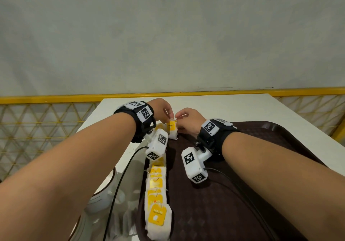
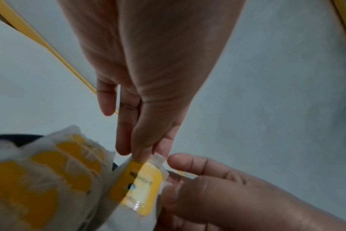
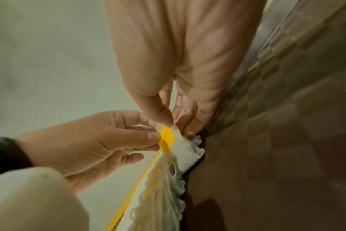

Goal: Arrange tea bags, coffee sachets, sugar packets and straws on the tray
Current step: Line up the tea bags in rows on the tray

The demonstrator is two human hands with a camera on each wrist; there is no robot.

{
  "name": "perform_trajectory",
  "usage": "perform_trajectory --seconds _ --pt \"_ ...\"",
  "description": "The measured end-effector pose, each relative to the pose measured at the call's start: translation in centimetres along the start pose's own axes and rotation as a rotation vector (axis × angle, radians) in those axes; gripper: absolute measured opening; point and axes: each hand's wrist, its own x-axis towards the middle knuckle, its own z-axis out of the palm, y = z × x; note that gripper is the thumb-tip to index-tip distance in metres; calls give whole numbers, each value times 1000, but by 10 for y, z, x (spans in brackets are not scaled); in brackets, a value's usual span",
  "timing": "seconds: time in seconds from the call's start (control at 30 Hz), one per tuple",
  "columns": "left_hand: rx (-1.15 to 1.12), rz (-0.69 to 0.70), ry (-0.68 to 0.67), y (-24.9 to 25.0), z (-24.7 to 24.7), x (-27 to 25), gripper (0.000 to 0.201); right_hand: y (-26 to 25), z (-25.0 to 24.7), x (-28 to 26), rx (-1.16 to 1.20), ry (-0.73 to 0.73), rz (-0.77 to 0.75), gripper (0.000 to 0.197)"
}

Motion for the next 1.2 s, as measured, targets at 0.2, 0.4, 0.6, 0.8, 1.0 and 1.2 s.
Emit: perform_trajectory --seconds 0.2,0.4,0.6,0.8,1.0,1.2 --pt "44 -20 19 0 3 1 12 -1 -7 -1 -195 13 -57 33" --pt "117 -61 61 0 7 5 10 -1 -4 0 -312 71 26 27" --pt "92 -82 71 -4 7 8 8 -3 -6 -4 -318 20 39 24" --pt "44 -91 66 -9 2 9 19 -3 -12 -6 -236 -39 55 24" --pt "39 -113 37 -14 3 14 20 -8 -6 -6 -393 -70 43 24" --pt "70 -113 49 -13 8 15 18 -13 -12 -2 -454 -100 36 23"
